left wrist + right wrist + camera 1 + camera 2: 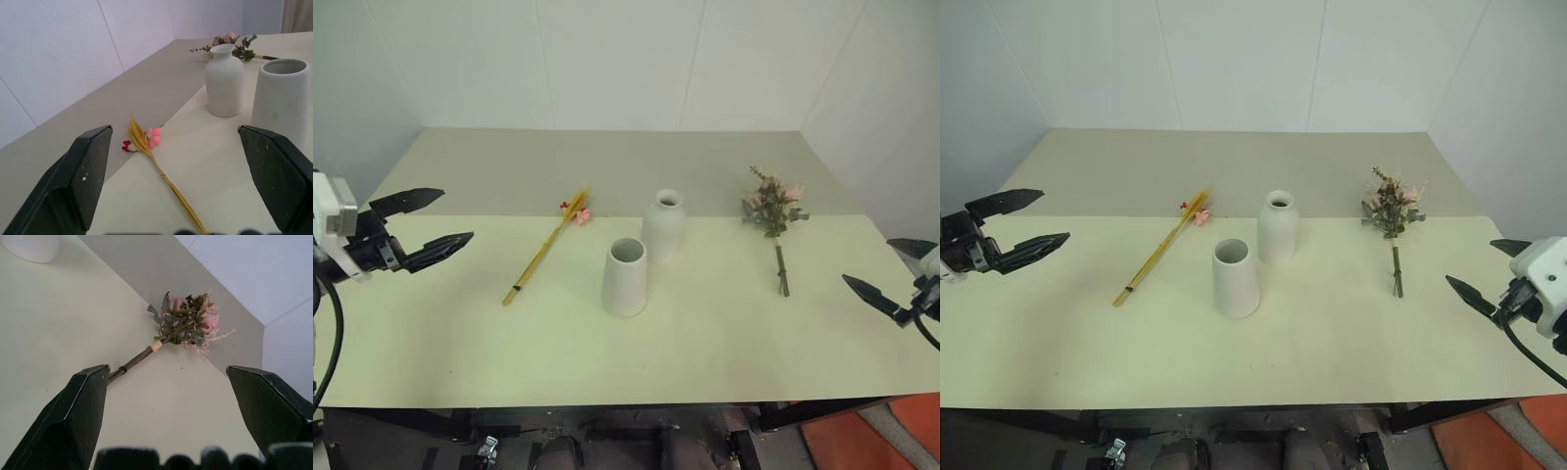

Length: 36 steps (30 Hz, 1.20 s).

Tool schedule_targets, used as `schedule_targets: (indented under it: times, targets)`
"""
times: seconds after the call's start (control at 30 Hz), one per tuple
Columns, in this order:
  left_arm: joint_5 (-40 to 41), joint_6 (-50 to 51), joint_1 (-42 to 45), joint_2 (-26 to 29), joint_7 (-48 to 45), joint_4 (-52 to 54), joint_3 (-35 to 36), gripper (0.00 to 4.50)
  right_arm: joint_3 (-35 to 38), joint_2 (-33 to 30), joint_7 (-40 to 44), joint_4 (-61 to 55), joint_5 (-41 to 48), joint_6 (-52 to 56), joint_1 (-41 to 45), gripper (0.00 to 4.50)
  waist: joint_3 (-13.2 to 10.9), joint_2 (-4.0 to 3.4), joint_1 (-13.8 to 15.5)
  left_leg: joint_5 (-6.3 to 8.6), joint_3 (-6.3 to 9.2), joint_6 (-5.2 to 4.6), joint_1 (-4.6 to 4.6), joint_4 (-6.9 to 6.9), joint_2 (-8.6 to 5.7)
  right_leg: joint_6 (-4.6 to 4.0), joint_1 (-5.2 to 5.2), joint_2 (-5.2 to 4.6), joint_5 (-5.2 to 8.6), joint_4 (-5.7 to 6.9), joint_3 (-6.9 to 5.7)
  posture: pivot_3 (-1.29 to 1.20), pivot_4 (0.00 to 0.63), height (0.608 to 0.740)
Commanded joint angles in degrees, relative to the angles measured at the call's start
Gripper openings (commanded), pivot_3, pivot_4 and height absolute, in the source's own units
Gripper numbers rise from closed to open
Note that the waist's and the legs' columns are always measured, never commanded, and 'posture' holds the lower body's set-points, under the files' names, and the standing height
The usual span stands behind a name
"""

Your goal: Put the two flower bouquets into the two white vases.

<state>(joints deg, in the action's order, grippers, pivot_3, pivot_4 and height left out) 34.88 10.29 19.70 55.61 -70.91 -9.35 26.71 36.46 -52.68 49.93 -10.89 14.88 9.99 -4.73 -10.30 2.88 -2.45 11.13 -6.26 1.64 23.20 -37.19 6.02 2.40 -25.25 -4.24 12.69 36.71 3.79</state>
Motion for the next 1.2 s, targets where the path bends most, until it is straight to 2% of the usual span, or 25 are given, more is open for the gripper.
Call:
schedule_targets:
  times: [0.03,0.13,0.2,0.37,0.47,0.73,0.83,0.9,1.0,1.1,1.2]
  targets:
    - [0.51,-0.35,0.31,0.72,0.12,1.91,1.50,4.47,2.69,-0.80,-0.49,-2.33,1.17,0.22,0.02,4.50,0.00,0.00,-0.01,0.00,0.00,0.00,0.00,0.00,0.00,0.00,0.00,0.00,0.00,0.00,0.00,0.00,0.150,0.740]
    - [0.55,-0.37,0.34,0.63,0.14,1.89,1.49,4.47,2.50,-0.71,-1.63,-2.44,-0.17,0.38,-0.33,4.50,0.00,0.00,0.00,0.00,0.01,0.00,0.01,0.00,0.00,0.00,0.00,0.00,0.00,-0.01,0.00,0.00,0.150,0.740]
    - [0.49,-0.43,0.42,0.60,0.16,1.70,1.44,4.47,1.28,-0.51,-5.29,-3.33,-2.57,2.23,0.60,4.50,0.00,0.00,-0.01,0.00,0.01,0.00,0.01,0.00,-0.01,0.00,0.00,0.00,0.00,-0.01,0.00,0.00,0.150,0.740]
    - [0.17,-0.74,1.09,-0.01,0.41,1.50,0.45,4.47,-4.47,-2.64,-8.67,-2.81,-5.44,6.70,5.67,4.50,0.01,0.01,-0.33,0.00,0.02,0.00,-0.02,0.00,-0.02,-0.03,0.00,-0.01,0.01,0.01,0.00,0.00,0.150,0.740]
    - [0.37,-0.64,0.99,-0.01,0.56,1.81,0.64,4.47,-5.59,-3.14,-7.97,-1.25,-5.77,5.00,7.28,4.50,0.01,0.01,-0.23,0.00,0.03,0.00,-0.03,0.02,-0.03,-0.03,-0.01,0.00,0.01,0.02,0.01,0.00,0.150,0.740]
    - [0.93,-0.31,-1.30,0.37,0.92,3.24,2.52,4.47,-3.93,-2.80,-4.57,-2.34,-3.39,4.66,4.48,4.50,0.01,0.02,0.09,0.00,0.04,-0.01,0.07,0.02,-0.09,0.15,-0.01,-0.07,0.00,-0.03,0.00,0.00,0.150,0.740]
    - [0.95,-0.26,-1.16,0.38,1.12,3.23,2.35,4.47,-5.91,-3.60,-5.78,-2.61,-3.07,10.08,6.61,4.50,0.01,0.02,0.02,-0.01,0.04,-0.01,0.04,0.02,-0.10,0.07,0.00,-0.07,0.04,-0.02,0.00,0.00,0.150,0.740]
    - [1.12,-0.14,-0.38,0.20,0.88,2.99,1.66,4.47,-10.33,-4.72,-8.28,-1.20,-4.60,17.29,11.32,4.50,0.02,0.03,-0.42,-0.01,0.04,-0.01,-0.01,0.01,-0.09,0.03,0.03,-0.07,0.01,-0.02,0.00,0.00,0.150,0.740]
    - [0.57,-0.37,2.18,-0.57,0.29,1.96,-0.96,4.47,-19.96,-2.95,-11.80,7.79,-6.15,29.57,26.59,4.50,0.04,0.08,-1.44,-0.01,0.05,-0.02,-0.13,-0.03,-0.10,-0.09,0.07,-0.07,-0.12,-0.03,0.02,0.00,0.150,0.740]
    - [-0.39,-0.72,5.50,-1.62,-0.43,0.42,-3.81,4.47,-28.76,-0.35,-12.12,21.25,-8.50,36.22,41.29,4.50,0.04,0.08,-1.81,-0.07,0.10,-0.11,-0.08,0.03,-0.14,-0.13,0.02,-0.04,-0.20,-0.07,0.02,0.00,0.150,0.740]
    - [-1.10,-0.73,8.80,-2.76,-1.45,-0.64,-6.74,4.47,-34.01,4.08,-13.04,39.14,-11.22,36.43,55.42,4.50,0.03,0.07,-1.94,-0.10,0.16,-0.17,0.01,0.07,-0.14,-0.16,-0.03,0.02,-0.20,-0.07,0.03,0.00,0.150,0.740]
